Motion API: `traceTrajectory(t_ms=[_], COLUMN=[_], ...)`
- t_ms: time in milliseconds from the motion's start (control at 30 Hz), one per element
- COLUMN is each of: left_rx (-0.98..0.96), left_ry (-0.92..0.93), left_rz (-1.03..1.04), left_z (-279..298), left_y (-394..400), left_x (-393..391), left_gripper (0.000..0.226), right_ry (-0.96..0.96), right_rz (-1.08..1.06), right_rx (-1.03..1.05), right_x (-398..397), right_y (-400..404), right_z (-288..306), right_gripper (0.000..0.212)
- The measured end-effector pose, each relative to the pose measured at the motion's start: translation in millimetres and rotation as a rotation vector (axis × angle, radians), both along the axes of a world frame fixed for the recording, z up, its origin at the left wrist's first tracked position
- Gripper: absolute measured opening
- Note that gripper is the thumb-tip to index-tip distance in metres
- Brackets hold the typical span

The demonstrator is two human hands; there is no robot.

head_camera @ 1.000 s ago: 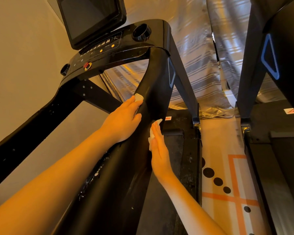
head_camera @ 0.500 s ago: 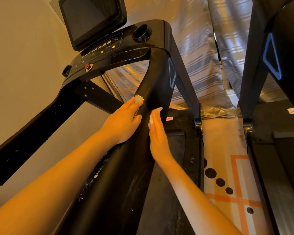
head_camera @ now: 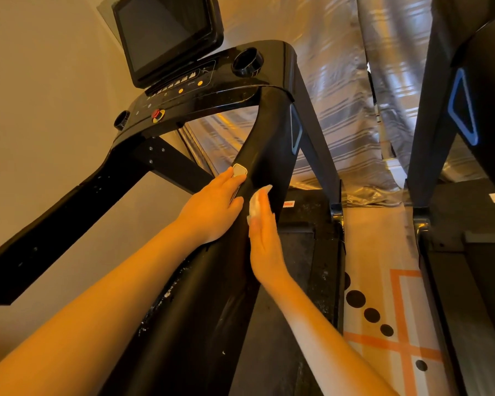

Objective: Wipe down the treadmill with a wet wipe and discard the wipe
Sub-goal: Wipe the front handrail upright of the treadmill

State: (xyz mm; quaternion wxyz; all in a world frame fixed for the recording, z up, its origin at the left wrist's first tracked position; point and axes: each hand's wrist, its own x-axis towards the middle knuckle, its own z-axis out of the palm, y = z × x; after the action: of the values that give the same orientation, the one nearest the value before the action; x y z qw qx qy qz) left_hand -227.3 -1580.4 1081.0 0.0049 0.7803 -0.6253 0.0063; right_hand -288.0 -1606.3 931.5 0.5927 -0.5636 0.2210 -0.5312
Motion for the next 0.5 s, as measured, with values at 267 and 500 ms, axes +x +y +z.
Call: traceTrajectory(t_ms=[267,500], left_rx=[0.084,0.095], left_ry=[-0.018,-0.110], left_rz=[0.001,0.011], left_z=[11.2,7.2], left_y=[14.2,74.1], left_x=[-9.1,-22.9], left_gripper=[0.056,0.059], right_ry=[-0.025,0.095], right_rz=[0.053,-0.032], right_rx=[-0.017,-0.131], right_x=[-8.9,-1.2], right_y=[12.5,-8.6], right_z=[1.6,12.1], right_gripper=[0.057,0.046])
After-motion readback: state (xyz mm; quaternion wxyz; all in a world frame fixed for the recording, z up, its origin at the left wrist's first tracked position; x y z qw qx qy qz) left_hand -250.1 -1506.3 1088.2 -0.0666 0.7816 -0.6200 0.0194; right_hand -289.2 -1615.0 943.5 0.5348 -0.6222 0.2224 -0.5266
